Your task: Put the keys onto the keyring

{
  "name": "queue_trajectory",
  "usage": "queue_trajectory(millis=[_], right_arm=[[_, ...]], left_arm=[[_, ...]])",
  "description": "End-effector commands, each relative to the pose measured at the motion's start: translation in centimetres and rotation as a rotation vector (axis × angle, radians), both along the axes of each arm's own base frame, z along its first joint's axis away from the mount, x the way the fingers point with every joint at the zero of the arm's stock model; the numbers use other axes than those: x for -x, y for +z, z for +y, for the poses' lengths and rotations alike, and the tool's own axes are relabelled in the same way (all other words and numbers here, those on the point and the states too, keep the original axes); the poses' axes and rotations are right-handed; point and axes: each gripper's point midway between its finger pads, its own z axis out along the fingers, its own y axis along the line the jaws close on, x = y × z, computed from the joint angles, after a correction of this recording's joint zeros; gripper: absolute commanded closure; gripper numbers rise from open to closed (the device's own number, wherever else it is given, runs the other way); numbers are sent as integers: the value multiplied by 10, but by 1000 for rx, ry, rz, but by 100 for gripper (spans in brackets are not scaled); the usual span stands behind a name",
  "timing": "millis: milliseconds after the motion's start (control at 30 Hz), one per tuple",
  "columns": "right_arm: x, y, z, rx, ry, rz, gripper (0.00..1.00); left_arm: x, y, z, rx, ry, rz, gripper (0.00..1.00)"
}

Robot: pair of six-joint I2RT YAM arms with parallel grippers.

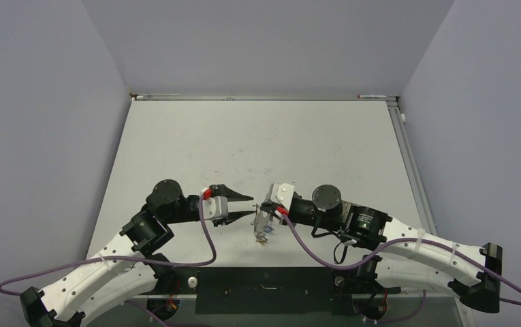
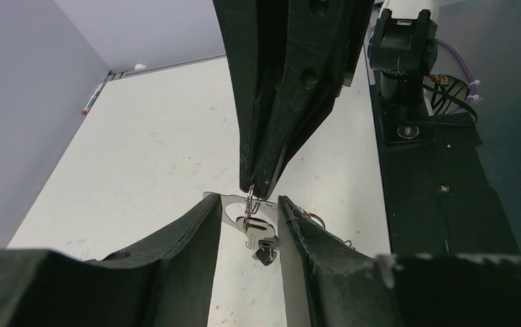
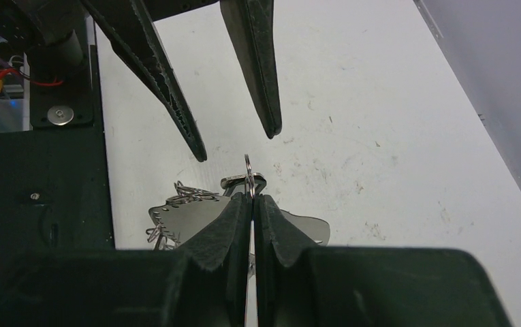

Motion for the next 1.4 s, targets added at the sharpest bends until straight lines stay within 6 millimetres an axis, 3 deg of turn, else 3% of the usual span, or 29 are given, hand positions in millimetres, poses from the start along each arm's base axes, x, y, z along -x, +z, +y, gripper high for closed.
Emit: queue_trajectory(millis=[0,567,967,1067,1367], right_arm=[[3,40,11,-101,32,-41,95],[11,53,4,-136,47,-55,95],[15,59,1,-159,51,-64,95],[16,61,0,-171,50,-69,95],[17,65,-4,-187,44,-75,95]], left_arm=[[1,13,-3,40,-14,-23,68],[-4,-4,-8,-12,-9,5,73],[-2,-9,-11,-28,-19,12,90],[-1,-9,-12,-29,-25,13,100],[1,-5,-11,-11,-28,12,100]])
